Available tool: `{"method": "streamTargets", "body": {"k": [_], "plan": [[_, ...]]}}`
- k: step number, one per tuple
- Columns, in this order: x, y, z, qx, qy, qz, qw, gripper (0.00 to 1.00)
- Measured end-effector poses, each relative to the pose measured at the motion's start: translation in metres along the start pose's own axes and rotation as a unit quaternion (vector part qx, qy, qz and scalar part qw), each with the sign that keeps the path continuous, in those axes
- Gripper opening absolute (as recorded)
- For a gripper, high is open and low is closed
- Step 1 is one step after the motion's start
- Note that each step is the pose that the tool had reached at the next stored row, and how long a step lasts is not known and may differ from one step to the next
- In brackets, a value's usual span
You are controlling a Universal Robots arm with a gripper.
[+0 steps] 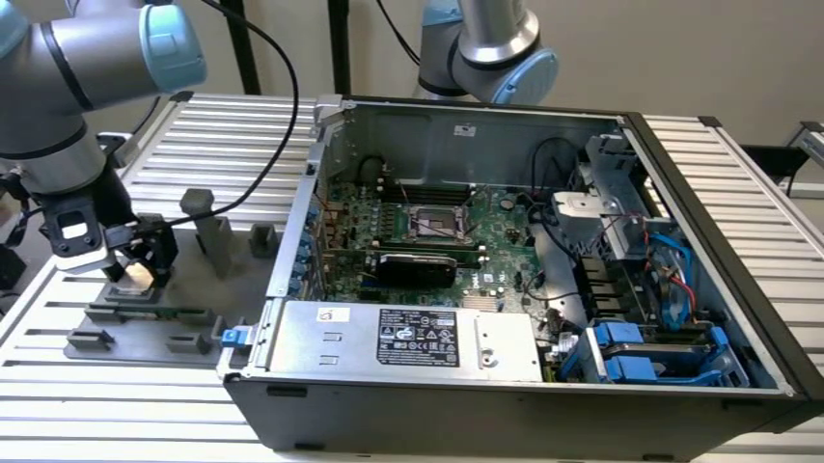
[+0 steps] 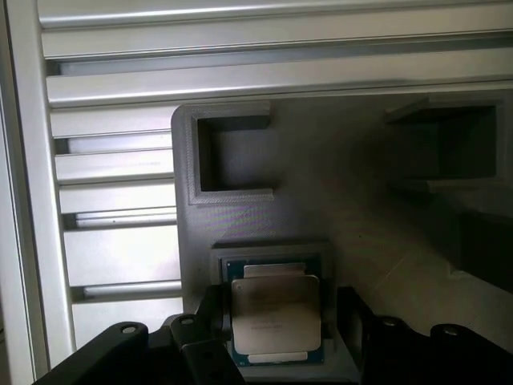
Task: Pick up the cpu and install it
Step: 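Pick up the cpu and move it towards the insertion slot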
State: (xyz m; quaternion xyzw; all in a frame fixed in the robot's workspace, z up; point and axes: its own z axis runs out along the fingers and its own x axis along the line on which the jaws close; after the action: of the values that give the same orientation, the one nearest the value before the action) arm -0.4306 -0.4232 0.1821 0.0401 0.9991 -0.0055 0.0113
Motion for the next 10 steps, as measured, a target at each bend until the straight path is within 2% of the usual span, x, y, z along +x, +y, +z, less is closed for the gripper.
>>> {"method": "streamTargets", "body": {"k": [10], "plan": [[0.0004,0.0000,-0.0001,0.0000,-0.0001,0.002,1.0000,0.68]]}}
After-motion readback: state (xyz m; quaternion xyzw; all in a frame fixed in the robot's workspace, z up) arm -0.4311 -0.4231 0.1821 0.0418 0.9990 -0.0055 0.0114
